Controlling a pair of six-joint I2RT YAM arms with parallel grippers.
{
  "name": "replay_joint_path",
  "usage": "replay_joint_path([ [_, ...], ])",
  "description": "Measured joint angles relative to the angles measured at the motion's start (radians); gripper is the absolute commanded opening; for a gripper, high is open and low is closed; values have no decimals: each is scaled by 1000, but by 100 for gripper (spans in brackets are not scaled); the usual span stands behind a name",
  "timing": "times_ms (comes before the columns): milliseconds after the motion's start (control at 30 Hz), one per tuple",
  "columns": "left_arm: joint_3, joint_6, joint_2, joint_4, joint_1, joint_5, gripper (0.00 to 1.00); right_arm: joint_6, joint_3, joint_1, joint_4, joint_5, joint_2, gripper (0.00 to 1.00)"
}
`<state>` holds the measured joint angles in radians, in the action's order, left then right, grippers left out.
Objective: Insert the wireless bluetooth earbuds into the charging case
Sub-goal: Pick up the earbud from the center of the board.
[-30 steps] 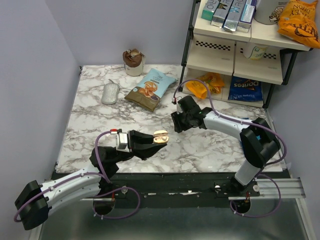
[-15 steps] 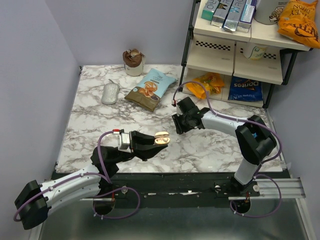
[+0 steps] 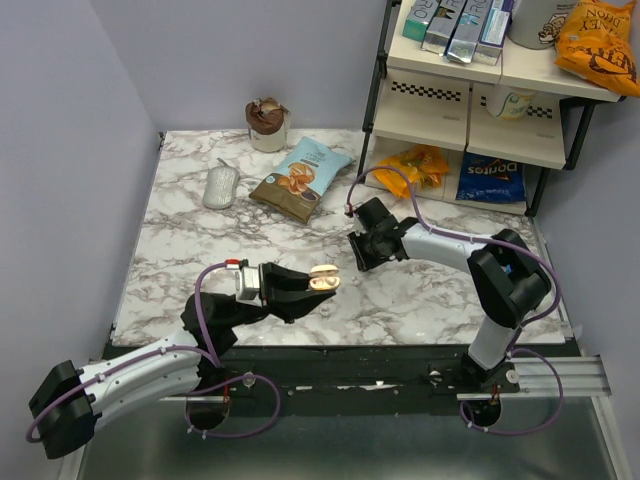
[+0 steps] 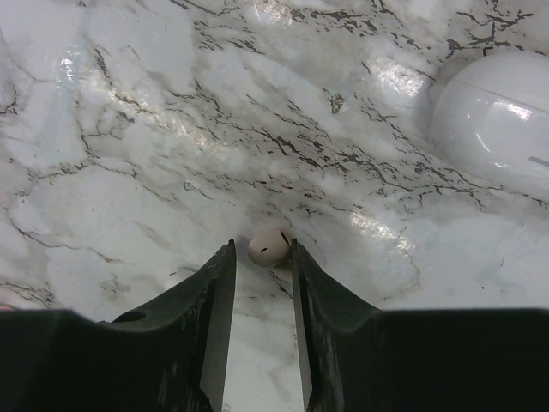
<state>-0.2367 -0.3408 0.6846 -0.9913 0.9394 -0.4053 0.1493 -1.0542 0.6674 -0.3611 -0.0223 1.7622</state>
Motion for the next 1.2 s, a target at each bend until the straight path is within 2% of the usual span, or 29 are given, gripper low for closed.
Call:
replay_joint_path([
  [33, 0, 0, -1, 2, 1, 0, 0, 2, 0, 0, 0, 2, 0, 31],
  [133, 0, 0, -6, 6, 5, 0, 0, 15, -1, 0, 0, 10, 2, 24],
  [267, 0, 0, -9, 7, 6, 1, 0, 77, -3, -1, 1, 10, 5, 20],
  [467, 0, 0, -15, 16, 12, 3, 0, 329, 70, -5, 90, -21, -35, 18],
  [567, 0, 0, -24, 23, 12, 8, 0, 493, 130, -6, 136, -52, -72, 25],
  [633, 0, 0, -32, 31, 14, 12, 0, 583, 138, -8, 156, -62, -79, 36],
  [767, 0, 3, -48, 47, 19, 18, 0, 682, 108, -15, 171, -69, -73, 48],
  [867, 0, 9, -64, 56, 19, 27, 0, 688, 51, -19, 154, -63, -56, 53],
  [1000, 0, 19, -81, 68, 19, 32, 0, 637, 6, -21, 123, -35, -55, 54],
  [1200, 0, 25, -84, 80, 21, 35, 0, 404, -84, -7, 21, 27, -23, 53],
])
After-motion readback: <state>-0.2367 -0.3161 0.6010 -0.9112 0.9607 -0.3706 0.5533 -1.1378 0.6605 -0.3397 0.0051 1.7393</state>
